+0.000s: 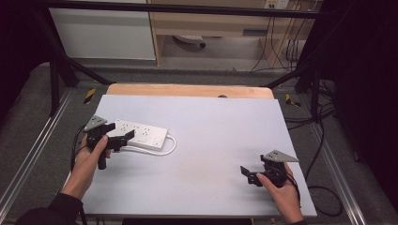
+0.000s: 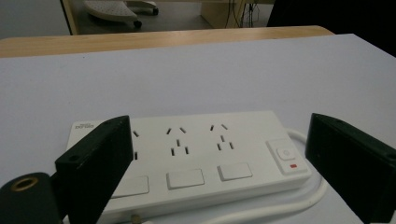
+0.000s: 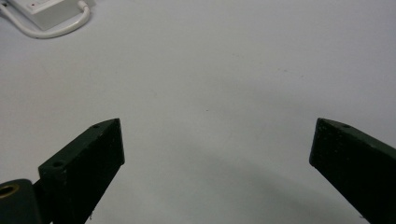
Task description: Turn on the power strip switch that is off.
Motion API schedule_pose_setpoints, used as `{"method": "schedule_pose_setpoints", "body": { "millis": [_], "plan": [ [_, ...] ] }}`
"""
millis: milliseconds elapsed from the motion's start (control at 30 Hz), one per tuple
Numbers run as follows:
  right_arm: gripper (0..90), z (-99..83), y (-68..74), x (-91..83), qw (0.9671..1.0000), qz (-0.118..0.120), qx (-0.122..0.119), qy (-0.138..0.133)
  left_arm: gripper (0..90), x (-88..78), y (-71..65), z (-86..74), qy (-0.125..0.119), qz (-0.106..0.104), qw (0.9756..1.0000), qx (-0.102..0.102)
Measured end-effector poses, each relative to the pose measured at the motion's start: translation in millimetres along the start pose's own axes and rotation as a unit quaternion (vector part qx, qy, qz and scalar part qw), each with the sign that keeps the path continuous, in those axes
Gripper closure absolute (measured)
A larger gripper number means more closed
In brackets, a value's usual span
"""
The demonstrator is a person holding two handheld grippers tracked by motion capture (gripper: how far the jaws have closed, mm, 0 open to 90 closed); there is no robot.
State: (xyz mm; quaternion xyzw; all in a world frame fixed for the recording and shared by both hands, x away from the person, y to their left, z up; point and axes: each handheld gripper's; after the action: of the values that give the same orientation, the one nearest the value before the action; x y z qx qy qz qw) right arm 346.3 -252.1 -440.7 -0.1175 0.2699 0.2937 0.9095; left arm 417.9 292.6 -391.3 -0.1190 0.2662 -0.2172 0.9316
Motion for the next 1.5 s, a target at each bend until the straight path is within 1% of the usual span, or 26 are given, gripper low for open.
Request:
{"method": "schedule_pose_setpoints", "body": {
  "millis": [200, 233, 467, 567, 700, 900, 1133, 1267, 1333, 1500],
  "plan": [
    [3.7, 0.4, -0.5, -0.2, 1.0, 0.0, 0.001, -0.003, 8.0, -15.4, -4.9, -1.8, 0.002, -0.001, 1.0, 0.006],
    [3.7, 0.5, -0.6, -0.2, 1.0, -0.001, 0.002, -0.004, 8.0, -18.6, -5.9, -2.3, 0.001, 0.001, 1.0, 0.005],
    [3.6, 1.0, 1.1, 0.1, 1.0, 0.001, 0.003, -0.004, 8.0, -37.3, -7.0, -8.9, 0.002, -0.002, 1.0, 0.002],
    [3.6, 1.1, 1.5, 0.3, 1.0, 0.002, -0.001, -0.003, 8.0, -47.7, -6.7, -13.6, -0.003, -0.004, 1.0, 0.001],
    [3.6, 0.9, 1.6, 0.5, 1.0, 0.002, 0.0, -0.002, 8.0, -59.0, -5.5, -20.4, -0.006, -0.006, 1.0, -0.001],
    [3.6, 1.0, 2.3, 0.5, 1.0, 0.003, 0.002, -0.002, 8.0, -73.9, -4.3, -33.0, -0.006, -0.01, 0.9999, 0.001],
    [3.6, 0.9, 2.7, -0.1, 1.0, 0.002, 0.0, 0.0, 7.9, -84.3, -6.1, -44.1, -0.01, -0.014, 0.9998, 0.003],
    [3.6, 0.4, 2.5, 0.3, 1.0, 0.002, -0.002, 0.0, 7.9, -85.5, -7.6, -53.4, -0.005, -0.014, 0.9999, 0.005],
    [3.5, 0.3, 2.4, -0.2, 1.0, 0.001, 0.0, -0.002, 7.9, -85.2, -8.5, -58.5, -0.001, -0.016, 0.9999, 0.005],
    [3.6, 0.4, 2.0, -0.9, 1.0, 0.002, 0.0, -0.004, 7.9, -83.5, -13.7, -73.4, 0.025, -0.015, 0.9995, 0.015]
  ]
}}
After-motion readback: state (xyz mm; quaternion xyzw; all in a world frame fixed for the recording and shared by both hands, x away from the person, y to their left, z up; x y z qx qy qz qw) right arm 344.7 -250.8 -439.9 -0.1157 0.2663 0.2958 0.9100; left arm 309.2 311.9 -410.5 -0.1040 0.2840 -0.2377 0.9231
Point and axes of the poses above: each handheld gripper's, and its own axes: x roughly forward along the jaws, z roughly out of its top, y roughly to its left, and after that the axes turned 12 degrees about -x, right-handed
